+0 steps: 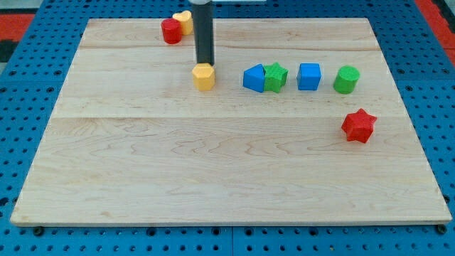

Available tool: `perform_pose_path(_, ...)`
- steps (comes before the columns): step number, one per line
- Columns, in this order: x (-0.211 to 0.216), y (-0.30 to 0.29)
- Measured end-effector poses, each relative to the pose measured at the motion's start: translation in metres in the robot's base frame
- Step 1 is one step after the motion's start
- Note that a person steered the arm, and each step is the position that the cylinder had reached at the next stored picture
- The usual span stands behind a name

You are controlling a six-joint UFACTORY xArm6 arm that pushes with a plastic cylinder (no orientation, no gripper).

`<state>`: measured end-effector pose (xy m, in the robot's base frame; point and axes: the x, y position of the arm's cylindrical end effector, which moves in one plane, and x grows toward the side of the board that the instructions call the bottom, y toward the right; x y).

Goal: Push the yellow hexagon into the red star

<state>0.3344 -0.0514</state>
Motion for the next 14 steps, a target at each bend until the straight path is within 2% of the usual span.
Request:
perform_pose_path(3,0.11,-0.047)
perform_pose_path(4,0.115,-0.011)
perform_pose_path(5,0.103,-0.078)
perform_pose_path(6,0.076,-0.074)
perform_pose_path(7,0.056,-0.016)
perform_pose_path(8,0.079,0.029)
perform_pose_path(10,0.153,-0.028)
perform_pose_path(13,0.131,0.031)
perform_pose_path(14,0.131,0.087)
